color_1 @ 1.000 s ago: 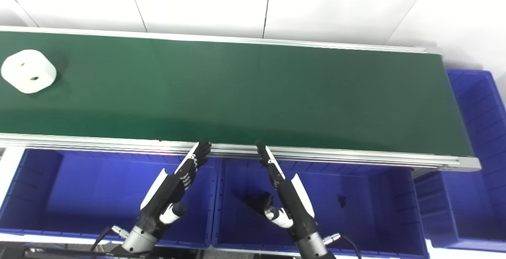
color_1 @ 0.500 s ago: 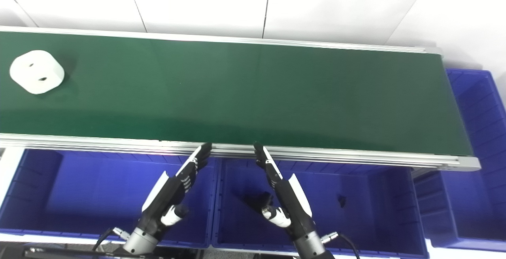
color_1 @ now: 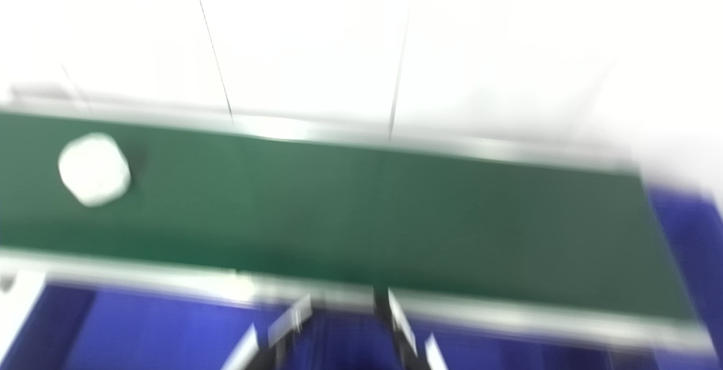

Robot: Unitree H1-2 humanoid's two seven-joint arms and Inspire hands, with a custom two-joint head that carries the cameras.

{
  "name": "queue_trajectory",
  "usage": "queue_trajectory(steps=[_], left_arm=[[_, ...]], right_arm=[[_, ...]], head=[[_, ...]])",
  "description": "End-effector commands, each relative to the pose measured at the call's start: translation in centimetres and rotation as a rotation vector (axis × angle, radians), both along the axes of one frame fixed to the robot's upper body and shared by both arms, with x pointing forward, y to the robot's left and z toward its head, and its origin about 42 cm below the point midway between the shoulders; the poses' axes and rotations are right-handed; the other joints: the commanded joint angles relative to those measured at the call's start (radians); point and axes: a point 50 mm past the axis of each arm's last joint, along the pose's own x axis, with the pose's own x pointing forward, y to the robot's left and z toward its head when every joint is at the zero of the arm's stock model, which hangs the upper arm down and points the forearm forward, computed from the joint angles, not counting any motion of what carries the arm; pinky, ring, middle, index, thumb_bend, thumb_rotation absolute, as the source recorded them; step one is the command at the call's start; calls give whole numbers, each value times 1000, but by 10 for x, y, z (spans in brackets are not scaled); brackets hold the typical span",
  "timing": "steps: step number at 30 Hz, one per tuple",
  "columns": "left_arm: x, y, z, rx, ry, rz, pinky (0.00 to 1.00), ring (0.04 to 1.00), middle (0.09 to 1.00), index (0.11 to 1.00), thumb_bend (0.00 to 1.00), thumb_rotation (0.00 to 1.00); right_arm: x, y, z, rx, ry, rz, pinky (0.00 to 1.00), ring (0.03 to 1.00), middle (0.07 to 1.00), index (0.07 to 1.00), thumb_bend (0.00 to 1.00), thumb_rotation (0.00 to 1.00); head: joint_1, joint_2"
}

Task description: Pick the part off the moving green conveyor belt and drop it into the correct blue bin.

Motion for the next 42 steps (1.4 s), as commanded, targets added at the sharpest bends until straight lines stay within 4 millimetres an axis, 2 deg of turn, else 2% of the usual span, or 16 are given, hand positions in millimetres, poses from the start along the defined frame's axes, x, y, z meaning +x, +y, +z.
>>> queue_trajectory(steps=[1,5,10,16,23,30,34,36,42], left_arm=[[6,-1,3,-7,-53,9,959,971,948,915,983,967],[10,-4,-3,12,-51,14,936,961,942,907,988,972],[14,-8,-7,13,-48,13,932,961,946,907,979,959],[16,-12,-7,13,-55,13,930,960,946,906,951,952],[16,-13,1,7,-86,-3,942,967,952,909,967,945],[8,-10,51,-40,-244,-20,902,953,934,877,1000,911],[12,-6,76,-52,-340,-25,873,936,925,870,1000,852],[15,-1,87,-45,-390,-6,857,932,922,869,1000,853],[34,38,117,95,-564,69,858,919,920,887,1000,907]], right_arm=[[1,-2,-9,-18,43,-5,953,988,982,988,984,1000],[6,-5,-15,-31,62,-2,952,984,979,985,978,1000],[10,-10,-20,-7,97,8,997,1000,997,995,969,983],[11,-14,-20,11,110,10,1000,1000,1000,1000,979,973],[12,-17,-19,42,119,30,1000,1000,1000,1000,970,958],[12,-15,-15,45,106,39,993,1000,1000,1000,965,978],[14,-12,-15,63,107,44,997,1000,1000,1000,953,971],[15,-11,-15,64,108,45,995,1000,999,1000,955,969],[16,-7,-14,59,96,43,985,999,996,1000,972,976]], head=[[19,-24],[55,-56],[84,-70],[102,-58],[123,-41],[137,-33],[161,-30],[164,-29],[159,-22]])
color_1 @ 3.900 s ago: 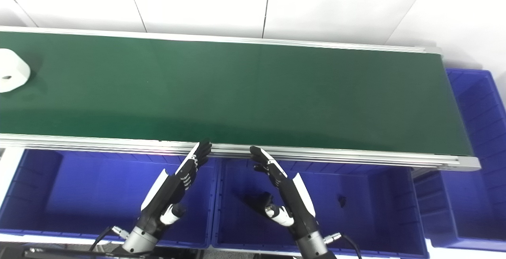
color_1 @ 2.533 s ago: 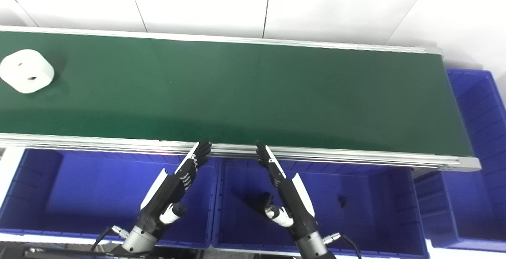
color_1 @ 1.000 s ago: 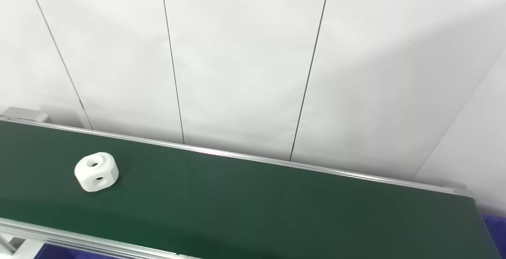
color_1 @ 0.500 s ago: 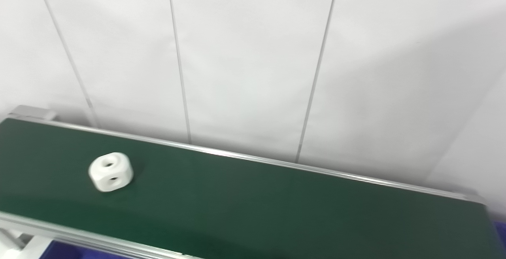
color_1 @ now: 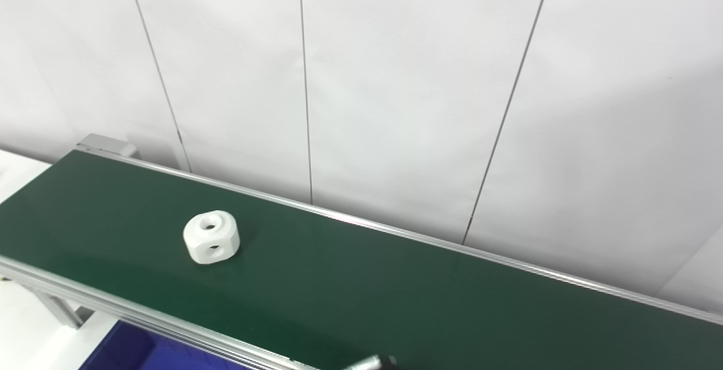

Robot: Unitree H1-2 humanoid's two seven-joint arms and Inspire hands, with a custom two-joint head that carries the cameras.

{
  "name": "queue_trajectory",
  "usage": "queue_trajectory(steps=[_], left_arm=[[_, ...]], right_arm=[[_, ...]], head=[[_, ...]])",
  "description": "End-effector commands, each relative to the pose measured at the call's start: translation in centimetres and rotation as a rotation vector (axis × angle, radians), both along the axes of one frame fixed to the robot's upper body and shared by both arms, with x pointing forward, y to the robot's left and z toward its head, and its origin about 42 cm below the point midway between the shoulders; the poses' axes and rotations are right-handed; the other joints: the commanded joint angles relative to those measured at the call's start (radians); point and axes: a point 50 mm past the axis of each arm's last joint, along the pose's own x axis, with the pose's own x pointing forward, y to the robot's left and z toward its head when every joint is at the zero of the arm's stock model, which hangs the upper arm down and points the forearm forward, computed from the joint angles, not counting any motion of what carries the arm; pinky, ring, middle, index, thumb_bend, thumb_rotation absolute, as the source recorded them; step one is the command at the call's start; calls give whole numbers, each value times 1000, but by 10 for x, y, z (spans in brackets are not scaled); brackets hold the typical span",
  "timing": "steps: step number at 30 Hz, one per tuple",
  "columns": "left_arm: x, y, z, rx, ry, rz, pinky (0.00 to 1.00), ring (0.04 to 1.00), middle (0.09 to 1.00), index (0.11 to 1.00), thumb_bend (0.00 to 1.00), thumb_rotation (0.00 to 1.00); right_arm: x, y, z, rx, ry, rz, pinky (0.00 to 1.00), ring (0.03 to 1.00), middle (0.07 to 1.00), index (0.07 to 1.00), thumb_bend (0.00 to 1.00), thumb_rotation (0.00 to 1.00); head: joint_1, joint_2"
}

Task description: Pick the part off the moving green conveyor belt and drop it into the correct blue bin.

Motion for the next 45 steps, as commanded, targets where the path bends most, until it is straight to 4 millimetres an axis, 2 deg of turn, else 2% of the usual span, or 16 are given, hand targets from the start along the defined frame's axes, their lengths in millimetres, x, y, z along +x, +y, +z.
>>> queue_trajectory(steps=[1,6,7,12,17,22,26,31,38,45], left_arm=[[10,19,17,37,-104,49,831,909,915,883,1000,919],[32,55,31,122,-184,148,762,902,906,857,1000,928],[35,60,33,131,-192,165,757,901,902,844,1000,929],[53,82,43,239,-254,245,761,909,916,857,995,942],[72,100,48,294,-262,291,756,906,913,850,992,847],[86,114,49,400,-236,343,912,973,964,908,1000,836],[101,122,52,493,-248,364,974,995,983,935,975,849],[121,132,56,637,-242,402,983,1000,994,959,957,868],[146,140,52,866,-217,529,962,967,960,936,962,908],[166,141,40,1021,-167,627,997,947,936,902,971,818]], right_arm=[[-9,8,-8,-35,39,37,979,996,994,1000,973,976],[-11,10,-8,-27,41,26,973,989,988,1000,962,979],[-11,10,-8,-21,44,23,983,989,985,997,988,971],[-11,8,-6,-31,34,31,992,1000,994,1000,981,987],[-10,9,-7,-24,39,29,996,1000,993,1000,978,977],[-12,8,-6,-20,40,29,1000,1000,996,1000,988,964],[-12,9,-7,-16,42,33,1000,1000,1000,1000,986,957],[-12,9,-8,-22,44,34,1000,1000,1000,1000,974,962],[-12,8,-7,-5,49,39,1000,1000,1000,1000,955,952],[-12,7,-8,-8,50,41,1000,1000,1000,1000,955,954]], head=[[-2,2],[-10,10],[-10,10],[-3,14],[-7,17],[-6,20],[-6,20],[-2,19],[0,20],[1,18]])
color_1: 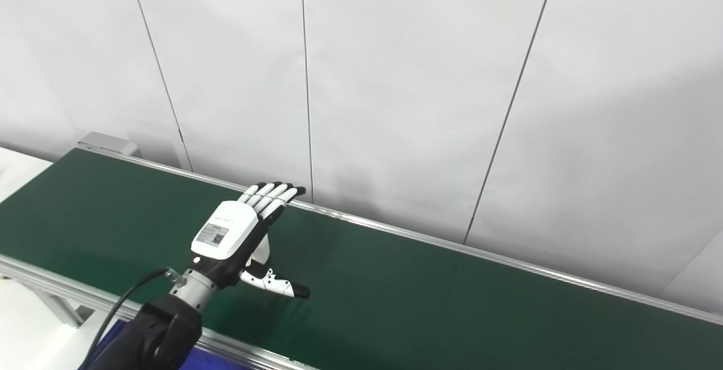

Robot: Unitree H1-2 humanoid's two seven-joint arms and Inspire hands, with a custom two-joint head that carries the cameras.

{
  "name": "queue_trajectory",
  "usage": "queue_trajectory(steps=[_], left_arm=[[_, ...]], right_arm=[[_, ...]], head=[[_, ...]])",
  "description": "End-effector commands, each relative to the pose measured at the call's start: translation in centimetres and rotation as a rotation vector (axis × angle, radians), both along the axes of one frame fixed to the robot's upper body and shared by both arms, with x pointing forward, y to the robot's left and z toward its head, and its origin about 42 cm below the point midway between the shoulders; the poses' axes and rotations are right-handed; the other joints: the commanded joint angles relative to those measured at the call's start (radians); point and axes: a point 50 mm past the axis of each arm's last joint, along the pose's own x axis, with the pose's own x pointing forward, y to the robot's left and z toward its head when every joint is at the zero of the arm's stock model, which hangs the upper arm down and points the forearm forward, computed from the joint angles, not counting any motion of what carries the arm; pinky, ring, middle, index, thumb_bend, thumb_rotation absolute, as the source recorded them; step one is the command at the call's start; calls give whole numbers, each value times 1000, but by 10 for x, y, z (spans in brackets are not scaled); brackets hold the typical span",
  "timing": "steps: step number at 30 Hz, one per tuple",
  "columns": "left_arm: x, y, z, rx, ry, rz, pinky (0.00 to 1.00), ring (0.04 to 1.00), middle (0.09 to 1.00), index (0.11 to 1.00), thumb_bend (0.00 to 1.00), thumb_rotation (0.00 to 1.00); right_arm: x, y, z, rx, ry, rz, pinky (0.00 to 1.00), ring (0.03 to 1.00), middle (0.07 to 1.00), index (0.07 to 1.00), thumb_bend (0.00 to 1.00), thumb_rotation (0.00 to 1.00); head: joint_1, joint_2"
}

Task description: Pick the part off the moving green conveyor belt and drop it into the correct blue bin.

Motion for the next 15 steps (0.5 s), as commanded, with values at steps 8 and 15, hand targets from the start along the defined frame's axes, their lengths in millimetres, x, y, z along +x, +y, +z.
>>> queue_trajectory(steps=[8,15], left_arm=[[16,-13,12,52,-126,40,1000,942,923,890,962,831],[25,-6,17,135,-103,23,1000,966,939,898,957,831]], right_arm=[[-8,9,-9,-7,52,48,1000,1000,1000,1000,913,932],[-5,16,-10,-16,49,49,1000,1000,1000,1000,953,947]], head=[[-3,0],[-8,-6]])
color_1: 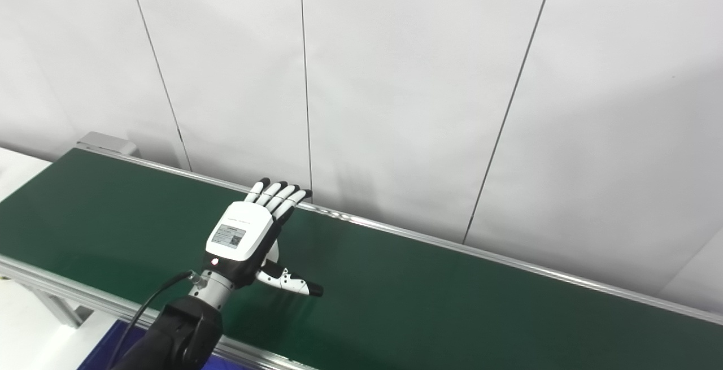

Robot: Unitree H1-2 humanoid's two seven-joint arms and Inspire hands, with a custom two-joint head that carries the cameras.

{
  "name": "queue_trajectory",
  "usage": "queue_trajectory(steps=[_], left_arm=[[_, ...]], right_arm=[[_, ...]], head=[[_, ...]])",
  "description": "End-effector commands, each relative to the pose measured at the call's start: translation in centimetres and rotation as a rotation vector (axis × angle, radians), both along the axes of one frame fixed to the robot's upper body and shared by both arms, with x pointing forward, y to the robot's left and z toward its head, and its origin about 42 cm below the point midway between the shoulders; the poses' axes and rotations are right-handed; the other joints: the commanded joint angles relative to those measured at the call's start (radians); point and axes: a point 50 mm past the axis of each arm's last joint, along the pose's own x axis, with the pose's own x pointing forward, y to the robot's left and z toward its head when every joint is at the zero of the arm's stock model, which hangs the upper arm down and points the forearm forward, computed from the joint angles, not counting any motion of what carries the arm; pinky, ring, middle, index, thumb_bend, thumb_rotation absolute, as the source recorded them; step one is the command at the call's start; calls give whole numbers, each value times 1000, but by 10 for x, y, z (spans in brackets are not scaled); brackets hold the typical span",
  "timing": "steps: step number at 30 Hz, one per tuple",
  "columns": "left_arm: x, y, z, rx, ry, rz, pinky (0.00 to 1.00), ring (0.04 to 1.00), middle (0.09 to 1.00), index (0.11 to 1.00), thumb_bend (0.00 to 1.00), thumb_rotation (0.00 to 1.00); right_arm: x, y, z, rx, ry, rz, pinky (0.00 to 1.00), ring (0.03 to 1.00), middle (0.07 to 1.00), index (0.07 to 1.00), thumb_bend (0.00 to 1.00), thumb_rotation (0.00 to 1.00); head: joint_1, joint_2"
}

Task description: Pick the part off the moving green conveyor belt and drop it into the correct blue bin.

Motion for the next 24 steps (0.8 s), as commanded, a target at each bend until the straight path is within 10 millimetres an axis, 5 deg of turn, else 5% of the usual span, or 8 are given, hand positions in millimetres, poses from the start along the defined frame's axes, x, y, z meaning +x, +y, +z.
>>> queue_trajectory(steps=[1,6,17,24], left_arm=[[12,13,21,79,-75,-4,1000,967,939,898,955,830],[14,17,25,131,-90,-42,1000,972,934,881,952,782],[29,-7,17,159,-40,-165,969,920,902,860,971,705],[43,5,12,175,14,-198,935,910,900,853,965,732]], right_arm=[[-6,13,-9,-25,42,48,1000,1000,1000,1000,953,947],[-5,18,-9,-18,43,46,1000,995,1000,994,940,941],[-5,28,-7,-22,32,42,995,992,1000,988,948,936],[-6,31,-6,-12,29,40,974,986,1000,986,957,932]], head=[[-4,0],[-10,1],[-25,-1],[-37,3]])
